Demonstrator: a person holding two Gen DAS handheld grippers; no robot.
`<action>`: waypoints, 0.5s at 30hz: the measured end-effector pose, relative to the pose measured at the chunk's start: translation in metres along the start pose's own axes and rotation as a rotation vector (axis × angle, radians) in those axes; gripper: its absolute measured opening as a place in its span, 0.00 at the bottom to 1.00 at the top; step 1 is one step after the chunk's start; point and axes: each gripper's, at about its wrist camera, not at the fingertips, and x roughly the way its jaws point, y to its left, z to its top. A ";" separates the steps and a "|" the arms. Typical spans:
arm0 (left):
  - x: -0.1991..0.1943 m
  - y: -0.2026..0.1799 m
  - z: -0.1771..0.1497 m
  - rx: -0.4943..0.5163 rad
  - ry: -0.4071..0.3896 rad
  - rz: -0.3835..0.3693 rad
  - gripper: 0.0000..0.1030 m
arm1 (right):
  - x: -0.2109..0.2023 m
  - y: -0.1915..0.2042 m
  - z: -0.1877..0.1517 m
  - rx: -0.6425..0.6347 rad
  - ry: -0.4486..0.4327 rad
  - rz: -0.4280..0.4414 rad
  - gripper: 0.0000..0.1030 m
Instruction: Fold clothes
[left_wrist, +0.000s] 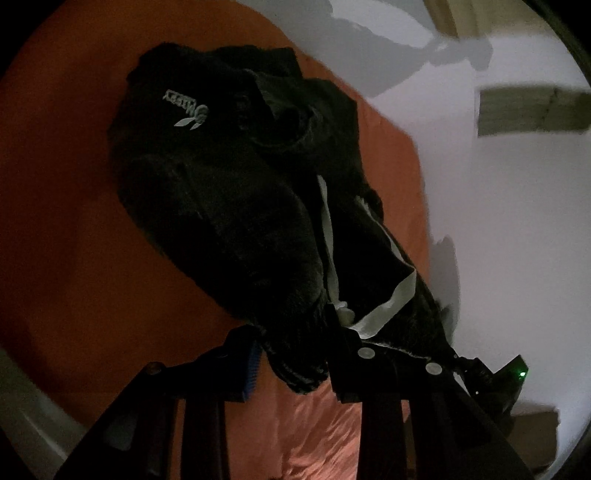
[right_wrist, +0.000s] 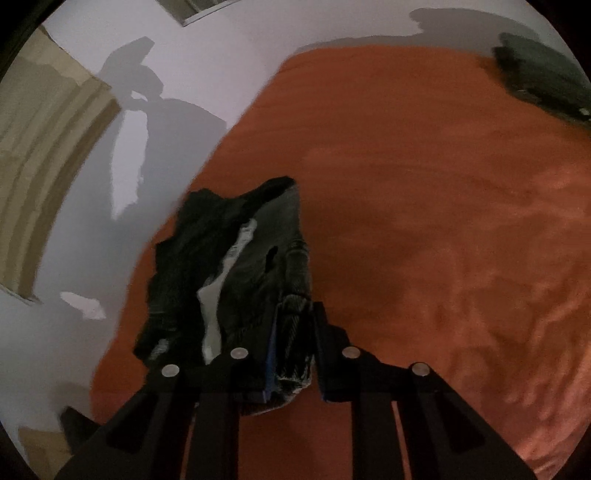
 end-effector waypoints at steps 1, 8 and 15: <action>0.003 -0.004 -0.009 0.012 0.012 0.012 0.31 | -0.005 -0.014 -0.005 0.015 -0.001 -0.013 0.15; 0.032 0.018 -0.030 -0.001 0.052 0.092 0.31 | 0.021 -0.066 -0.044 0.020 0.062 -0.057 0.15; 0.056 0.028 -0.026 -0.065 0.068 0.077 0.35 | 0.037 -0.086 -0.049 0.008 0.100 -0.063 0.16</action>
